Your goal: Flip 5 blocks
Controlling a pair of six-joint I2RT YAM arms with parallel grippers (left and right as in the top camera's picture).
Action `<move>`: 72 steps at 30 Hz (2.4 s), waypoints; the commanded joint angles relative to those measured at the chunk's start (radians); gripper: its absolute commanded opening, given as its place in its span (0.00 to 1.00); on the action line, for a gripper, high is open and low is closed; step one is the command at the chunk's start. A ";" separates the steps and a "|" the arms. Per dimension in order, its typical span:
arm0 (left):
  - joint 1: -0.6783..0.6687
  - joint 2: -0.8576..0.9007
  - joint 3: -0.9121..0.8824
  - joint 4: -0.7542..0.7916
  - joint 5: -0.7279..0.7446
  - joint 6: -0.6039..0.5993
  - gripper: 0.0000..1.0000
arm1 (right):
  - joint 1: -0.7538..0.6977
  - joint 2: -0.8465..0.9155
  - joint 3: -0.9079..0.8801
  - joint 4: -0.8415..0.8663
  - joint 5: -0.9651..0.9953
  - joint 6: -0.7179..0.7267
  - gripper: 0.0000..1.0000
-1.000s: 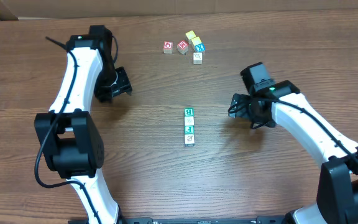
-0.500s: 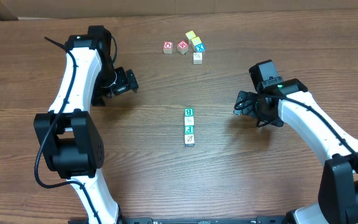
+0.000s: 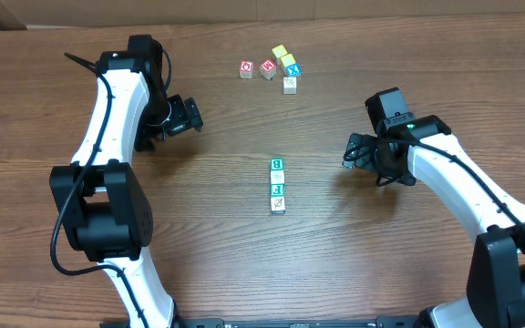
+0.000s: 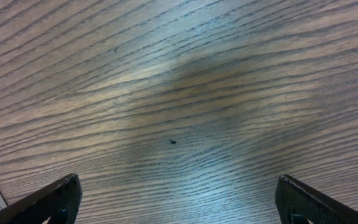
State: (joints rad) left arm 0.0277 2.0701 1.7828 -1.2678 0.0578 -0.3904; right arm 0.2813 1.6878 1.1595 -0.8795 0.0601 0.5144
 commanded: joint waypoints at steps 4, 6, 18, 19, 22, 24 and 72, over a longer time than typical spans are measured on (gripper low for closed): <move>-0.008 -0.023 0.017 0.001 -0.010 -0.003 1.00 | -0.001 -0.014 0.019 0.003 0.014 -0.011 1.00; -0.008 -0.023 0.017 0.001 -0.010 -0.003 1.00 | -0.001 -0.014 0.019 0.003 0.014 -0.011 1.00; -0.008 -0.023 0.017 0.001 -0.010 -0.003 1.00 | -0.001 -0.014 0.019 0.003 0.014 -0.011 1.00; -0.008 -0.023 0.017 0.001 -0.010 -0.003 1.00 | -0.001 -0.014 0.019 0.003 0.014 -0.011 1.00; -0.008 -0.023 0.017 0.001 -0.010 -0.003 1.00 | -0.001 -0.014 0.019 0.003 0.014 -0.011 1.00; -0.008 -0.023 0.017 0.001 -0.010 -0.003 1.00 | -0.001 -0.014 0.019 0.003 0.014 -0.011 1.00; -0.015 -0.753 0.017 0.019 -0.010 -0.002 1.00 | -0.001 -0.014 0.019 0.003 0.014 -0.011 1.00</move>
State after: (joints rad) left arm 0.0193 1.3796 1.7866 -1.2488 0.0578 -0.3908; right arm 0.2813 1.6878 1.1595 -0.8799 0.0601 0.5114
